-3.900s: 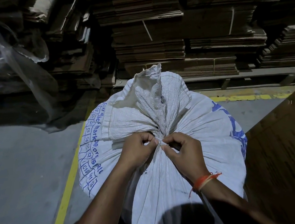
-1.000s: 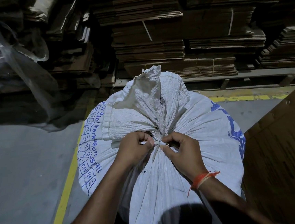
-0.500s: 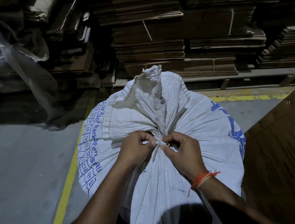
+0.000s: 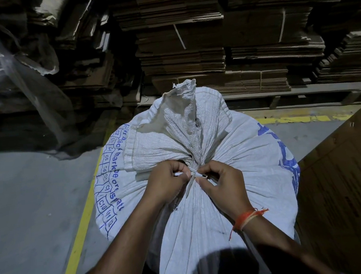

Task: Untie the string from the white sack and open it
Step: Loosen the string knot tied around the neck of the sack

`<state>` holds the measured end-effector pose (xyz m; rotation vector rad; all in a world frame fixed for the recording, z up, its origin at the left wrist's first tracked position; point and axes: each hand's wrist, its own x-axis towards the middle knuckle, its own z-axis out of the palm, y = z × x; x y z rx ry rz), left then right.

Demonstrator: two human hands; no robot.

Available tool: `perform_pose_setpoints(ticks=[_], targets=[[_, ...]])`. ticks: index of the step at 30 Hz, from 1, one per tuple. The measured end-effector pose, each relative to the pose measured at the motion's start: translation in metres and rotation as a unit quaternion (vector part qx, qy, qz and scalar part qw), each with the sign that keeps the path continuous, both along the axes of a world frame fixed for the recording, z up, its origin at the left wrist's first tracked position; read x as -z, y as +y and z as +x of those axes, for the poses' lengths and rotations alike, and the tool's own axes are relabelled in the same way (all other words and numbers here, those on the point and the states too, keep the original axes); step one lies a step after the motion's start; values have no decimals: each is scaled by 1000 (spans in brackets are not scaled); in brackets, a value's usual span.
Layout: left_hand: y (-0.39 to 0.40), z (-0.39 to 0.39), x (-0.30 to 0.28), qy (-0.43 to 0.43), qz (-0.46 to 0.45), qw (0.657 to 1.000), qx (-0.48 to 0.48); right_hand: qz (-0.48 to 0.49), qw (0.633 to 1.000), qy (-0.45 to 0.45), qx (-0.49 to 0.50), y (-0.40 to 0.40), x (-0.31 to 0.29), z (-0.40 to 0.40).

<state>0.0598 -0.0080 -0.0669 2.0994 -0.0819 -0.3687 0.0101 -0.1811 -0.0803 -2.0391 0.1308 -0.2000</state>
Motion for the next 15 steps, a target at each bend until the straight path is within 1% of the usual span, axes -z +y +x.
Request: perform_pose_setpoints(ticks=[5,10,15], targets=[[-3,-1,1,12,-11,1000,-4,1,1000,3,-1,0,0,0],[-4,-2,2,2,6,1000,-7,5,1000,7,-2,0,0,0],[-3,-2,0,15,-1,1000,-12,13,1000,9,-3,0,-1,0]])
